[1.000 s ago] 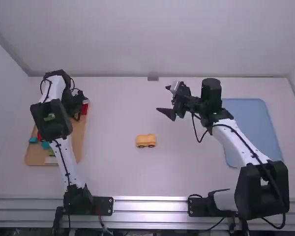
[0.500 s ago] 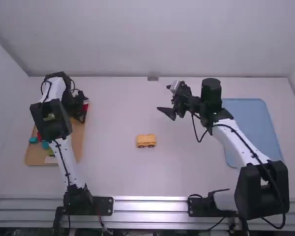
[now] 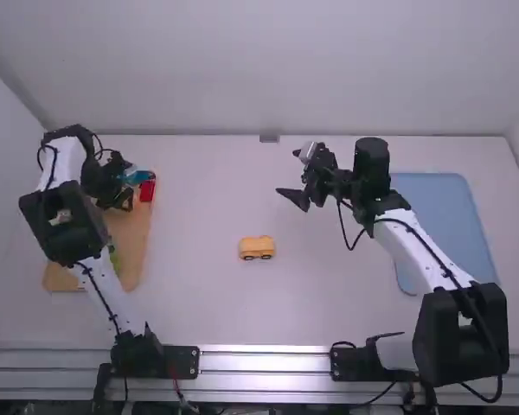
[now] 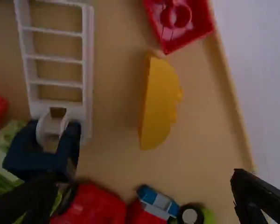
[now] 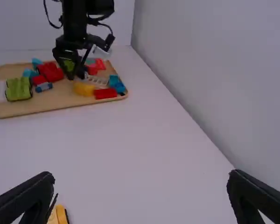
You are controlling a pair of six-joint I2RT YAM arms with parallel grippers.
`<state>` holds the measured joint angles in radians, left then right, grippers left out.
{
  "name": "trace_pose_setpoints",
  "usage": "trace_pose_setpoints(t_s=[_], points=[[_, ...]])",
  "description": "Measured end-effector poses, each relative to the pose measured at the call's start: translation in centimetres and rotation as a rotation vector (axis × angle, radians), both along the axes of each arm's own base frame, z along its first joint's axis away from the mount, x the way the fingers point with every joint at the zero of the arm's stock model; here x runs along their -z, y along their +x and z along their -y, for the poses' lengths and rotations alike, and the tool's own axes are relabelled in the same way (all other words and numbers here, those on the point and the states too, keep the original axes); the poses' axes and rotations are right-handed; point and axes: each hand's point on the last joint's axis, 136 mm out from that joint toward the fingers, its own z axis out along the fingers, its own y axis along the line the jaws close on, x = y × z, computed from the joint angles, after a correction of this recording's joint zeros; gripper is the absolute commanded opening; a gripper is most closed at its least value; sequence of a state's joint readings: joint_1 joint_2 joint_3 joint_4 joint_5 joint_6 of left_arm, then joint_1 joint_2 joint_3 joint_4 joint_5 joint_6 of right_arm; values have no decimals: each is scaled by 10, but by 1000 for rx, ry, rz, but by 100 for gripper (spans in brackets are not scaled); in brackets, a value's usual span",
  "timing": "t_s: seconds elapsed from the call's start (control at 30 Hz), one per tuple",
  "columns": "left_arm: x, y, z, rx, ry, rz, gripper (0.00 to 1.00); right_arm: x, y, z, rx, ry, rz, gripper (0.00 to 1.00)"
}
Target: Assemble lego blocks to make yellow taxi
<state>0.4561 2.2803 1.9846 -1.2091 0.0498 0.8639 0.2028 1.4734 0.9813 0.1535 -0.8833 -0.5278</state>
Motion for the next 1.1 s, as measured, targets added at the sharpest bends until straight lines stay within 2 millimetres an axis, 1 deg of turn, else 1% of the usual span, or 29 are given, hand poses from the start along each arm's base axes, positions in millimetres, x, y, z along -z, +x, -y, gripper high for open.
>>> trace_pose_setpoints(t_s=[0.17, 0.23, 0.27, 0.4, 0.47, 0.53, 0.6, 0.67, 0.73, 0.83, 0.93, 1.1], points=[[2, -1, 15, 7, -60, -2, 99, 0, 0, 0, -1, -1, 2, 99], [10, 0, 23, 22, -83, 1, 100, 0, 0, 0, -2, -1, 3, 99], [14, -1, 26, 32, -93, -2, 92, 0, -1, -2, -6, -1, 3, 99], [24, -8, 32, 82, -118, -17, 75, 0, -2, -4, -15, -6, 12, 99], [29, -5, 30, 92, -111, 2, 66, 0, -2, -4, -16, -7, 15, 99], [32, 0, 26, 80, -89, 20, 61, 0, -2, -4, -17, -9, 18, 99], [34, 3, 23, 69, -72, 27, 61, 0, -2, -4, -17, -8, 18, 99], [37, 3, 19, 58, -51, 28, 67, 0, -2, -4, -18, -10, 21, 99], [40, 4, 18, 53, -42, 31, 68, 0, -2, -4, -17, -9, 19, 99], [46, 4, 17, 45, -34, 35, 67, 0, -2, -4, -17, -9, 19, 99], [53, 3, 17, 40, -30, 37, 63, 0, -2, -4, -18, -9, 20, 99], [54, 3, 17, 39, -30, 37, 61, 0, -3, -4, -17, -9, 18, 99]])
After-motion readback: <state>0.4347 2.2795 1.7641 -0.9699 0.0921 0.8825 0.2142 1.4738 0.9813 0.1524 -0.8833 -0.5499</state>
